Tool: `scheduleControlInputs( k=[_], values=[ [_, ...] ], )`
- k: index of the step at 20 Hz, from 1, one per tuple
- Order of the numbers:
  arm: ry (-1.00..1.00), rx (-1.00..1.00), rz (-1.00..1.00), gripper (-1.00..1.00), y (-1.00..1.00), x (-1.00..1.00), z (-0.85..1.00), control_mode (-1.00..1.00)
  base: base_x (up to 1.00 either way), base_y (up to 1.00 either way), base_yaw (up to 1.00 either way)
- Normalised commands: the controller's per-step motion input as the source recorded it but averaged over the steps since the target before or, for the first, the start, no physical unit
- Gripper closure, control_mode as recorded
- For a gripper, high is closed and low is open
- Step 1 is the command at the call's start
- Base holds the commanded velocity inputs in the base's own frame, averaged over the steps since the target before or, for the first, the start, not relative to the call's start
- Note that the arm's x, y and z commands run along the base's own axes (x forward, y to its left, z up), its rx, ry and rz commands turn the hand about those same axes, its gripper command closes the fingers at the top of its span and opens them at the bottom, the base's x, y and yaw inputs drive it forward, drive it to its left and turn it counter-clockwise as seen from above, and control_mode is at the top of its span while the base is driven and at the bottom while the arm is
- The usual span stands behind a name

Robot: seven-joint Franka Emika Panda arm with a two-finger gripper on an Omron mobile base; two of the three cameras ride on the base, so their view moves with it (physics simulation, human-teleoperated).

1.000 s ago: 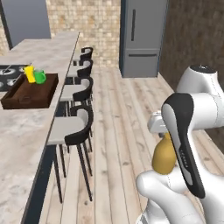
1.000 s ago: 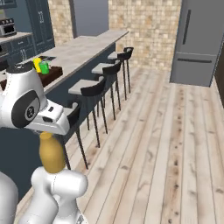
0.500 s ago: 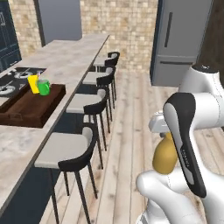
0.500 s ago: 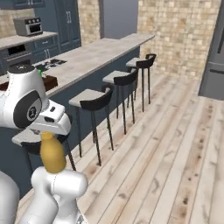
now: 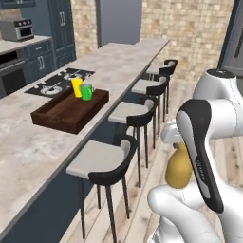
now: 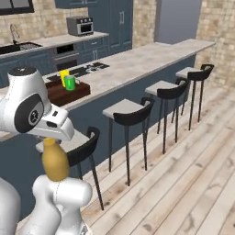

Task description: There is a tray on the dining counter. Grab the cup, mug, and pitcher and place them on the tray. The pitcher may be placed next to the tray if it cannot fit the tray.

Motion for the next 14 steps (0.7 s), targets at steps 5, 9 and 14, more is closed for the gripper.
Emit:
scheduleControlInputs(
  k=[5,9,14],
  values=[
    [0.00,0.00,0.00,1.00,0.00,0.00,0.00,1.00,0.34,0.22,0.32],
    [0.00,0.00,0.00,1.00,0.00,0.00,0.00,1.00,0.66,0.16,0.48],
    [0.00,0.00,0.00,1.00,0.00,0.00,0.00,1.00,0.60,0.25,0.38]
  ],
)
